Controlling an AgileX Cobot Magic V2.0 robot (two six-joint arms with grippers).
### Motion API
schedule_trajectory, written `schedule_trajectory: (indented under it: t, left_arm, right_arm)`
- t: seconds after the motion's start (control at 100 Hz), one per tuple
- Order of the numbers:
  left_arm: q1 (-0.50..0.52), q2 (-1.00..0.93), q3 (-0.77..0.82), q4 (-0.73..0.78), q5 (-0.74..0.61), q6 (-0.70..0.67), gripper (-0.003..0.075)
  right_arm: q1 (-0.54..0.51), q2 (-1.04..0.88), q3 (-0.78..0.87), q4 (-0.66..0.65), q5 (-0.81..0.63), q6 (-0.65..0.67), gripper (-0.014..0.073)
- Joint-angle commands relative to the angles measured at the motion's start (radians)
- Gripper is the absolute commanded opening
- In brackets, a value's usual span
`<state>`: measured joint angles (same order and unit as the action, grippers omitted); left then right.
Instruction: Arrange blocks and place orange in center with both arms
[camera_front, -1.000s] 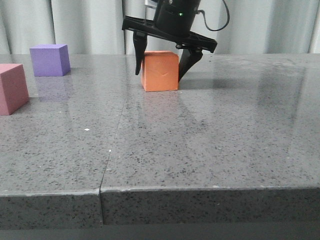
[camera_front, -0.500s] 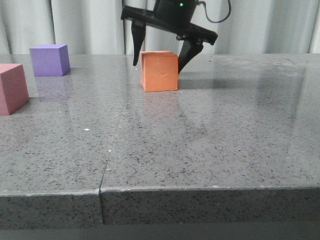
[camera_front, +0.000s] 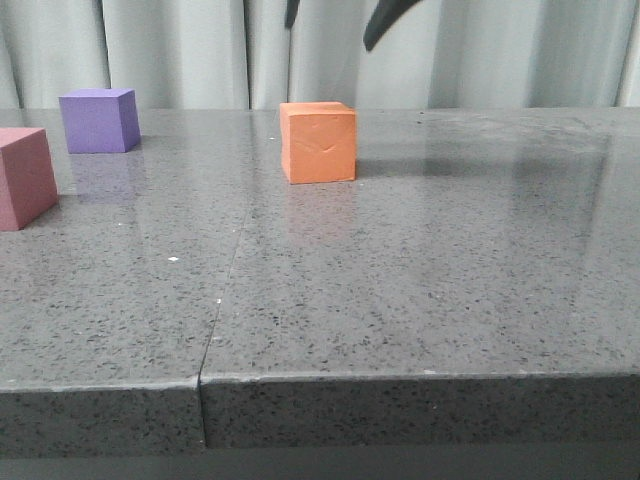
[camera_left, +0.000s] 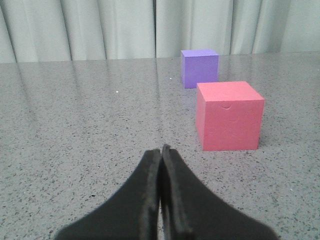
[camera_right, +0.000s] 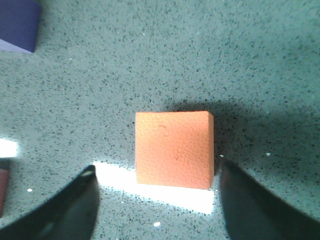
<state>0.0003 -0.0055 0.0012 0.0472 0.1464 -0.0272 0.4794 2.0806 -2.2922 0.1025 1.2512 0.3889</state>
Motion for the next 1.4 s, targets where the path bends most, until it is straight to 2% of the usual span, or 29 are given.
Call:
schedule_trajectory:
  t: [0.0,0.08,0.15,0.28,0.51,0.86,1.05,1.39]
  left_arm:
    - [0.000,-0.029,0.039,-0.010,-0.081,-0.004,-0.0020]
    - [0.000,-0.029,0.039,-0.010,-0.081,-0.004,-0.0020]
    - [0.000,-0.029,0.039,-0.010,-0.081,-0.004,-0.0020]
    - [0.000,-0.029,0.039,-0.010,-0.081,-0.004,-0.0020]
    - [0.000,-0.029,0.039,-0.010,-0.081,-0.004,-0.0020]
    - [0.000,-0.029,0.039,-0.010,-0.081,-0.004,-0.0020]
    - [0.000,-0.029,0.039,-0.010,-0.081,-0.004,-0.0020]
    - [0.000,-0.029,0.039,-0.010,-0.081,-0.004,-0.0020]
  right_arm:
    - [-0.002,-0.093,-0.029,-0.011,0.082,-0.009,0.0363]
    - [-0.002,-0.112,-0.029,-0.010,0.082,-0.013,0.0215]
    - [-0.002,-0.127,-0.029,-0.010,0.082,-0.015,0.0118]
    - [-0.002,-0.151,-0.028,-0.011,0.082,-0.015,0.0023]
    - [-0.002,-0.211,0.029,-0.018,0.082,-0.015,0.0015]
    - [-0.002,-0.367,0.331,-0.091,0.041,-0.015,0.0015]
    - [-0.002,-0.500,0.552,-0.103,-0.074,-0.015,0.0015]
    - [-0.002,-0.805,1.004,-0.113,-0.381,-0.015,0.0015]
